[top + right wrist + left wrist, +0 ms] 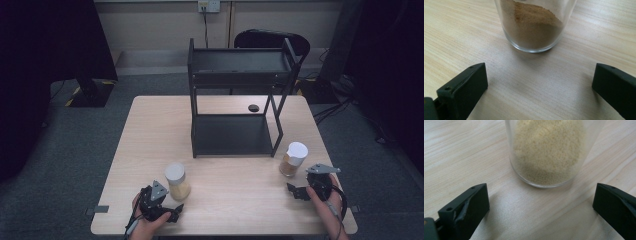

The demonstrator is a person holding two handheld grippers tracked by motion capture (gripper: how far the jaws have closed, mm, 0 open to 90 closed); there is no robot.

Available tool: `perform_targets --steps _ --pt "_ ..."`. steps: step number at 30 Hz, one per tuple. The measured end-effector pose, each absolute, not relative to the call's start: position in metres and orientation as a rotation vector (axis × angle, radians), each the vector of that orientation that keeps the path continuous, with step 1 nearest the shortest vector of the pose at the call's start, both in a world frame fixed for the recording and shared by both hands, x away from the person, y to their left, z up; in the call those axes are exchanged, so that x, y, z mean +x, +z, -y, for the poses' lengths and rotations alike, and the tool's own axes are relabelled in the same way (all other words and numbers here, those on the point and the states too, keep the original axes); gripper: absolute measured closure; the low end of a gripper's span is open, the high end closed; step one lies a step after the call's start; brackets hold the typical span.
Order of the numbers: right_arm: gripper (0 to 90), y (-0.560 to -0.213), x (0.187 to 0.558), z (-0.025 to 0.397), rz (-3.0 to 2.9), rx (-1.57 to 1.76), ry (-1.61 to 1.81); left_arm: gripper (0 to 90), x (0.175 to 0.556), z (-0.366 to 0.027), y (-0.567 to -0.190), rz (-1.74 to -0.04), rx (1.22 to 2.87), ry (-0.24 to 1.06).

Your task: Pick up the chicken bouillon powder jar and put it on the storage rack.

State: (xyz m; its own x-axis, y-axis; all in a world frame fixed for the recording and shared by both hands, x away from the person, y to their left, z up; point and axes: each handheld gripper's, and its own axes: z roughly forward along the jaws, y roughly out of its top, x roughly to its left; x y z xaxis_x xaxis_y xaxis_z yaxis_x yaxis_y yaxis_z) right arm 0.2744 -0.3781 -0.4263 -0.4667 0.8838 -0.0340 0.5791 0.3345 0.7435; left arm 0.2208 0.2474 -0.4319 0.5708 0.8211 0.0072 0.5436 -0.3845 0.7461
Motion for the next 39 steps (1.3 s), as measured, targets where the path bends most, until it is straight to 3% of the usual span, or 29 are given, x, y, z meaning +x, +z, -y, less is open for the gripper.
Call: perform_targets --steps 10,29,39 --pt "0.0 -0.426 0.274 0.378 -2.169 1.285 0.941 4.0 0.214 -0.261 -0.436 -1.099 1.917 0.465" --pt "0.0 -0.426 0.274 0.378 -2.169 1.285 0.941 4.6 0.220 -0.255 -0.425 -1.078 1.793 0.494" --pt "0.0 -0.426 0.274 0.378 -2.169 1.285 0.941 16.4 0.227 -0.251 -0.424 -1.029 1.751 0.505"
